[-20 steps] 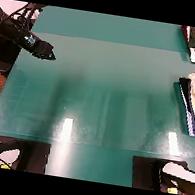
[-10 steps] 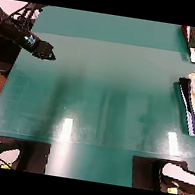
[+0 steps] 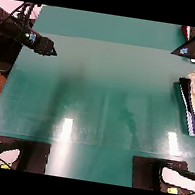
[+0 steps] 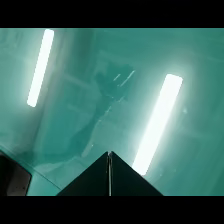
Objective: Fold the shirts.
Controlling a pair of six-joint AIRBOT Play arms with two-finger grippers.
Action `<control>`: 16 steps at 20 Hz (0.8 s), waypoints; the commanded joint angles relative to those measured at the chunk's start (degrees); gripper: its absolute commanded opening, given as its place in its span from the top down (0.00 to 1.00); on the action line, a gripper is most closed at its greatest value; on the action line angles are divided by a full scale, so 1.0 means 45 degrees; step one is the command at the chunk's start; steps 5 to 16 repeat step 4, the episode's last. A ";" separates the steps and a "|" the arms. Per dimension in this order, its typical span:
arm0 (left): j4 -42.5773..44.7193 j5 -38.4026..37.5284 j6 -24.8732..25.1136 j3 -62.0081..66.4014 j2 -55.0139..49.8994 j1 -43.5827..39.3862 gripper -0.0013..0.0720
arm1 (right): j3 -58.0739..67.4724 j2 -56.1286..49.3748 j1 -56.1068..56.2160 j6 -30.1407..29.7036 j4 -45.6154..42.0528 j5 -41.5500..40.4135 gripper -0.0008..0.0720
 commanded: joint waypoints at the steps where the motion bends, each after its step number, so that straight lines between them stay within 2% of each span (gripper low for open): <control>1: 0.0005 0.0325 -0.0005 -0.0005 0.0000 0.0010 0.95 | 0.0000 -0.0010 0.0733 -0.0034 0.0097 -0.0175 0.97; 16: 0.0005 0.0325 -0.0005 -0.0005 0.0000 0.0010 0.95 | 0.0000 -0.0010 0.0733 -0.0034 0.0097 -0.0175 0.97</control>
